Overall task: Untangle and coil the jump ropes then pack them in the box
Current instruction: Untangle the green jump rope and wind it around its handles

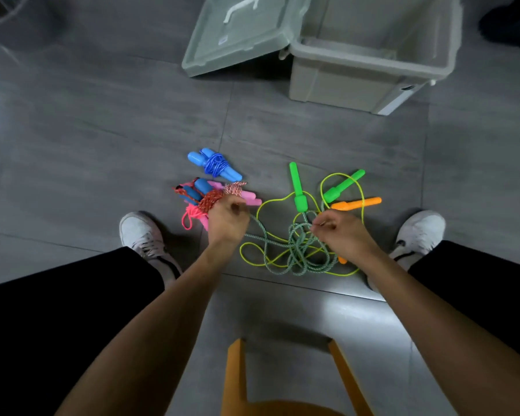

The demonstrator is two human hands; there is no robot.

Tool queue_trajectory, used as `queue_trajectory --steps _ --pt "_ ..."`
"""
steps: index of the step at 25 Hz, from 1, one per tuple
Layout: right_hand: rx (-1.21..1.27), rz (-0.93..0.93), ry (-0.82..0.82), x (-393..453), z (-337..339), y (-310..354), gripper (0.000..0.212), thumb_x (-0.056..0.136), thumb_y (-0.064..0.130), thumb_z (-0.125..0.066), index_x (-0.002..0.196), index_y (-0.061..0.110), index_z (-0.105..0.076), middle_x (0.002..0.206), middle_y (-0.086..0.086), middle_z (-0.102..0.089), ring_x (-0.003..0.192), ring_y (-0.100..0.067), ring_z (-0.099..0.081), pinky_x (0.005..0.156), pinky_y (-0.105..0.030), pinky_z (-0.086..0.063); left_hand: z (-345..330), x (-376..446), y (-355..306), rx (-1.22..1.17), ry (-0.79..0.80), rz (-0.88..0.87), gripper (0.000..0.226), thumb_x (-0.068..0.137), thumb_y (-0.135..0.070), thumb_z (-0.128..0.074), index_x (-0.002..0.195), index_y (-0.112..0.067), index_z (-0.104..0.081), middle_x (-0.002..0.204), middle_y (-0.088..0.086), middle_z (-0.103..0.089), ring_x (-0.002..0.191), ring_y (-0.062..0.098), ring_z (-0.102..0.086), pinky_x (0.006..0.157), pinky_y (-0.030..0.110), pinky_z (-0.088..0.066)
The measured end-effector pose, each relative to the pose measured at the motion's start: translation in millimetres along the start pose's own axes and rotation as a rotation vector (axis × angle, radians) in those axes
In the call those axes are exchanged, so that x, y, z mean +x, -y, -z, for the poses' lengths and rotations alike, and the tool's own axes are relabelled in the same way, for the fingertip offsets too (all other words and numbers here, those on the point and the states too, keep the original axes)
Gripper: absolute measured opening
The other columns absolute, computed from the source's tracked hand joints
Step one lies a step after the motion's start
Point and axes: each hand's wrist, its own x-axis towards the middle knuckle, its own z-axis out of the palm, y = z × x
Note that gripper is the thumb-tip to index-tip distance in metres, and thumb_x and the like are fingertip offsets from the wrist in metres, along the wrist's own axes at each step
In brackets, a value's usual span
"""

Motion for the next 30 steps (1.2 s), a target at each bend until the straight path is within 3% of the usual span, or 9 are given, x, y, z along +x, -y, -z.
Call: queue_trajectory --steps 5,8,12,17,21,25,27,28,30 --pt "0.039 0.032 -0.05 -3 28 -29 0.005 0.084 0.015 -0.068 0.088 0.017 -0.069 0.088 0.001 -0.069 0.081 -0.009 -0.062 0.067 -0.009 -0.042 -62 22 -7 0.149 0.223 -0.049 0.009 0.082 -0.006 -0.065 0.082 -0.008 -0.074 0.085 0.014 -0.073 0.086 0.03 -0.069 0.081 0.034 -0.052" --pt "0.059 0.023 -0.082 19 41 -46 0.006 0.085 0.014 -0.067 0.091 0.014 -0.069 0.084 0.005 -0.064 0.08 -0.004 -0.058 0.061 0.002 -0.037 -101 49 -21 0.464 0.348 -0.229 0.021 0.086 -0.014 -0.059 0.104 -0.014 -0.07 0.104 0.012 -0.071 0.099 0.031 -0.066 0.085 0.036 -0.051" --pt "0.113 0.013 -0.125 44 46 -67 0.004 0.083 0.013 -0.067 0.086 0.014 -0.068 0.083 0.001 -0.068 0.078 -0.005 -0.06 0.06 0.001 -0.038 -135 77 -23 1.099 0.509 -0.563 0.046 0.089 -0.014 -0.048 0.133 -0.024 -0.053 0.144 0.014 -0.04 0.128 0.035 -0.04 0.103 0.044 -0.035" --pt "0.114 0.023 -0.136 46 43 -83 0.008 0.084 0.017 -0.067 0.087 0.011 -0.071 0.088 -0.003 -0.072 0.085 -0.01 -0.065 0.069 -0.015 -0.045 -140 82 -46 1.419 0.474 -0.692 0.033 0.091 -0.018 -0.046 0.123 -0.015 -0.055 0.134 0.015 -0.049 0.127 0.034 -0.04 0.109 0.046 -0.024" --pt "0.091 0.055 -0.146 27 44 -61 0.015 0.084 0.016 -0.066 0.098 0.01 -0.068 0.1 -0.005 -0.071 0.098 -0.017 -0.064 0.075 -0.018 -0.041 -77 44 -96 1.347 0.46 -0.703 0.031 0.089 -0.02 -0.057 0.118 -0.016 -0.048 0.116 0.008 -0.063 0.106 0.031 -0.061 0.087 0.038 -0.045" --pt "-0.018 0.297 0.007 -14 41 0 0.041 0.086 0.019 -0.067 0.125 0.014 -0.057 0.124 0.0 -0.058 0.114 -0.013 -0.053 0.088 -0.012 -0.032 11 -18 -144 1.214 0.377 -0.784 0.031 0.093 -0.034 -0.055 0.115 -0.014 -0.047 0.111 0.008 -0.061 0.1 0.032 -0.063 0.071 0.039 -0.048" --pt "0.007 0.388 0.058 -38 39 24 0.028 0.09 0.016 -0.063 0.117 0.01 -0.061 0.107 0.005 -0.061 0.098 -0.005 -0.053 0.082 -0.008 -0.034 51 -47 -157 1.181 0.357 -0.789 0.029 0.091 -0.031 -0.057 0.113 -0.014 -0.05 0.11 0.007 -0.062 0.098 0.033 -0.063 0.067 0.036 -0.044" --pt "0.045 0.409 0.078 -51 37 32 0.015 0.091 0.016 -0.06 0.103 0.007 -0.065 0.092 0.006 -0.062 0.084 -0.004 -0.053 0.075 -0.012 -0.039 72 -63 -161 1.096 0.342 -0.752 0.027 0.089 -0.029 -0.06 0.11 -0.015 -0.052 0.106 0.006 -0.063 0.094 0.032 -0.064 0.066 0.035 -0.043" --pt "0.13 0.445 0.073 -70 37 46 0.021 0.095 0.018 -0.055 0.08 0.005 -0.061 0.073 0.004 -0.063 0.07 -0.007 -0.054 0.069 -0.028 -0.045 105 -90 -164 0.7 0.285 -0.546 0.022 0.082 -0.019 -0.067 0.099 -0.02 -0.054 0.089 -0.002 -0.066 0.078 0.023 -0.066 0.064 0.031 -0.048"
